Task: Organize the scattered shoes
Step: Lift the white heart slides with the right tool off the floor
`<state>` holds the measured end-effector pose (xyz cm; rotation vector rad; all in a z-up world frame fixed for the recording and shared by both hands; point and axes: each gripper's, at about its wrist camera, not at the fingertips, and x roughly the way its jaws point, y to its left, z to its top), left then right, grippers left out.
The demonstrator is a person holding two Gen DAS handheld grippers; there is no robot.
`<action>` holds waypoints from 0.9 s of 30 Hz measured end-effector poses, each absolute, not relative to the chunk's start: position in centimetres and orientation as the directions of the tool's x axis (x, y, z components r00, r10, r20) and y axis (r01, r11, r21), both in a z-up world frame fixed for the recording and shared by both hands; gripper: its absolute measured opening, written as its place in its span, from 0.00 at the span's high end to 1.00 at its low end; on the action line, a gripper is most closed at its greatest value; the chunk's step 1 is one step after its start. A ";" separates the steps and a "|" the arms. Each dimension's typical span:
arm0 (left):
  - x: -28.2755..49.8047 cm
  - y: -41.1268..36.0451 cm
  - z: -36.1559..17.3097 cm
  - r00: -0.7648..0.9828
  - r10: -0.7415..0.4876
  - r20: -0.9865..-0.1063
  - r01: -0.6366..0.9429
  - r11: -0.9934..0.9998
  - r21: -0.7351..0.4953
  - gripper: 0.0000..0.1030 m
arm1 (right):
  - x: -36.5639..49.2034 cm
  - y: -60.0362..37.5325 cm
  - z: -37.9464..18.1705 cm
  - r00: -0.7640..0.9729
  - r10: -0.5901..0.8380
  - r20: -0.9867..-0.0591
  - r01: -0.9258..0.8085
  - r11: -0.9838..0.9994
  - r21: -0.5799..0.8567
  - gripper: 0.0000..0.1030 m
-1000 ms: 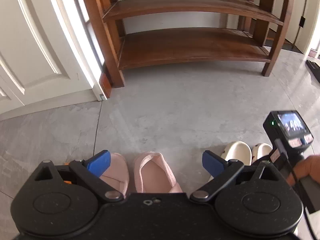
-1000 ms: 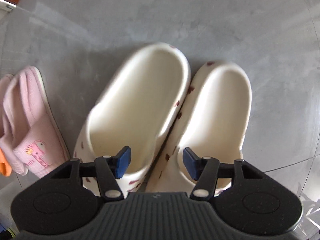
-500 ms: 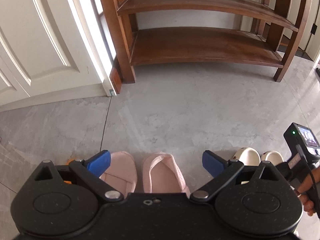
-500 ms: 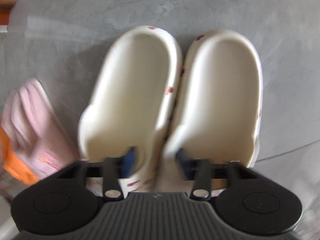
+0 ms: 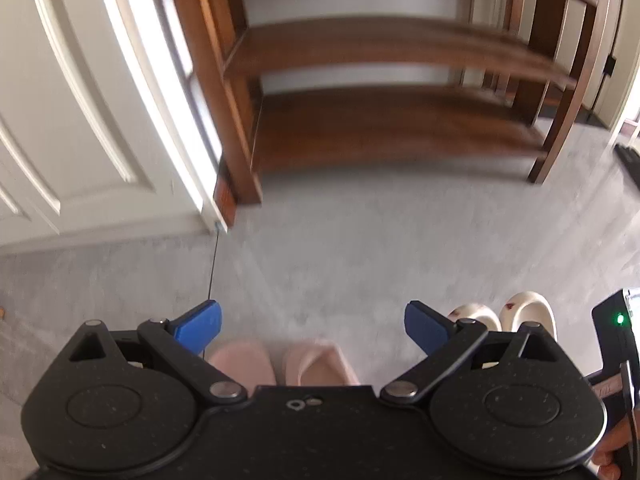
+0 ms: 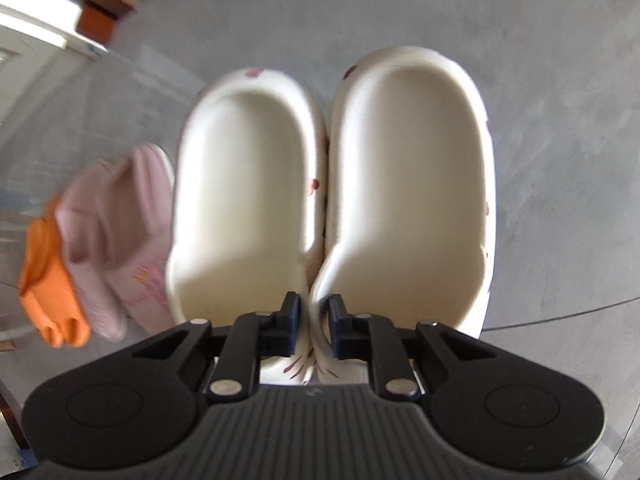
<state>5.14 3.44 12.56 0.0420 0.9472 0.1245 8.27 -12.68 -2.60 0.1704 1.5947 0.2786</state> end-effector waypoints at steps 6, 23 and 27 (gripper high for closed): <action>6.4 3.4 16.0 0.659 0.117 -0.743 -0.073 0.993 0.093 0.04 | 8.9 -11.5 -3.6 -0.043 0.203 -0.978 -0.181 0.961 0.207 0.92; 2.9 5.4 11.1 0.558 0.158 -0.814 -0.151 0.985 0.088 0.04 | 14.1 -14.2 -9.0 -0.092 0.227 -0.970 -0.055 0.971 0.232 0.61; 2.6 6.1 11.0 0.561 0.157 -0.813 -0.161 0.984 0.079 0.04 | 6.9 -14.4 -4.3 0.097 0.210 -0.973 -0.154 0.969 0.194 0.52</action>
